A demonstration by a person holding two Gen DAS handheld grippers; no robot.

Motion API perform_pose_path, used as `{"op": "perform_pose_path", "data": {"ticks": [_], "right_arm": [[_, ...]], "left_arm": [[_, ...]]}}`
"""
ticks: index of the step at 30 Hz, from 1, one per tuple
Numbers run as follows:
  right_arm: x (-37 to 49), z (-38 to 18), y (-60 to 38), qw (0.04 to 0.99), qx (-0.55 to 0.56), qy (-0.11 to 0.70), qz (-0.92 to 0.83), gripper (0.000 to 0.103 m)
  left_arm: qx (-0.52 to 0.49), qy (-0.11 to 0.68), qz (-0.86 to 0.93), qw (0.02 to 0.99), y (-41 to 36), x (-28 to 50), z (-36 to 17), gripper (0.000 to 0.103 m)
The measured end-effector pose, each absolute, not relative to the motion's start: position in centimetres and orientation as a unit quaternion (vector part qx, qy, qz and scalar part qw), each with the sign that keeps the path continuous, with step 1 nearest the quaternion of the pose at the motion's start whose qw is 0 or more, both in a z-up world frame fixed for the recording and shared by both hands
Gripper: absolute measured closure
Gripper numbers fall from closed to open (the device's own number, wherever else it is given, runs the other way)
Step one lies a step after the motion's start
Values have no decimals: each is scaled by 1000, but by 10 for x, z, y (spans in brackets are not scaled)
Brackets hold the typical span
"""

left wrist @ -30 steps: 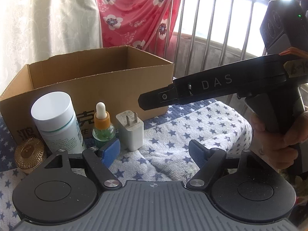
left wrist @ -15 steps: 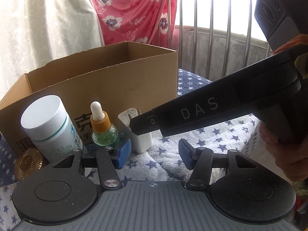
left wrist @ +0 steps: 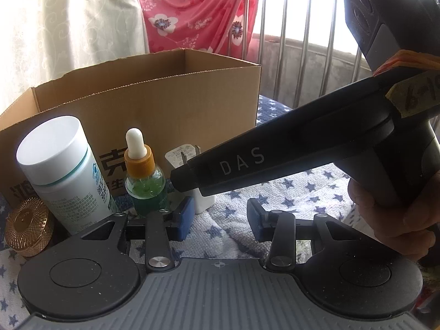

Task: Organize rigid objects
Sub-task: 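Lower the right gripper and grasp the white plug charger, then carry the white charger into the box and open the right gripper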

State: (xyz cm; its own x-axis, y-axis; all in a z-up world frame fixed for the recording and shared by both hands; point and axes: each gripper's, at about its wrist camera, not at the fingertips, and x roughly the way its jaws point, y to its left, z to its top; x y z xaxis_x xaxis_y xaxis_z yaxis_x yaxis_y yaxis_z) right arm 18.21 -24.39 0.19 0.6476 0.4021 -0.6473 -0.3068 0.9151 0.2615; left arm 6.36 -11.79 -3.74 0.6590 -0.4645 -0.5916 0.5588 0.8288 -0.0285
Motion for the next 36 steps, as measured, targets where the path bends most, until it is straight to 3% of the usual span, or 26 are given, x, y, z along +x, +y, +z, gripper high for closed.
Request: {"op": "perform_pose_path", "data": {"ticks": [24, 36], "right_arm": [[151, 12, -265, 898, 86, 395, 176, 72], [165, -3, -265, 893, 115, 398, 177, 71]], "left_arm": [[94, 307, -272, 907, -138, 67, -37, 57], [83, 320, -261, 907, -139, 73, -35, 68]]}}
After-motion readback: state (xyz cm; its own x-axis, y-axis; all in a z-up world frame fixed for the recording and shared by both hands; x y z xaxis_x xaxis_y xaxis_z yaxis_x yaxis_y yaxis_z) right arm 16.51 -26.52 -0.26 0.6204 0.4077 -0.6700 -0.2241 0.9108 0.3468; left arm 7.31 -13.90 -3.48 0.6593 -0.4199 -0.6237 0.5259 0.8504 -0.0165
